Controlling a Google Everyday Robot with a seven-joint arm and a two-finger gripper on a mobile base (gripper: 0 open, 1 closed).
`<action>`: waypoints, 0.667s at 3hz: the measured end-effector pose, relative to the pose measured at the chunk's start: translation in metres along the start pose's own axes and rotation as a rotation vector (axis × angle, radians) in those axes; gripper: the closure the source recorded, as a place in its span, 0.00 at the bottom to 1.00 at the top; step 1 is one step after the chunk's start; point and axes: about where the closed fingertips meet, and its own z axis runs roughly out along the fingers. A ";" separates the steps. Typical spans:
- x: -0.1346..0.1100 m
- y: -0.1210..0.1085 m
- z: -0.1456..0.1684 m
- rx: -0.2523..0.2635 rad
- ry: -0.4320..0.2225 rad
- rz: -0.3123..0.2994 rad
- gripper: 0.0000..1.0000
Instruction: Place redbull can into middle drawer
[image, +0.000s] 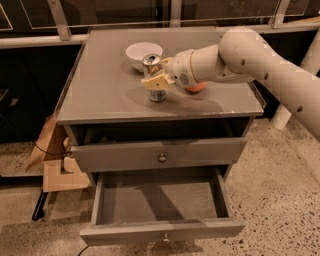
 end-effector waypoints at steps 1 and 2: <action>-0.007 0.012 -0.014 -0.001 -0.014 0.018 1.00; -0.018 0.038 -0.037 -0.006 -0.035 0.053 1.00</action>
Offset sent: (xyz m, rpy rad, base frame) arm -0.0878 -0.0191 0.0458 0.0911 0.0602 -0.0302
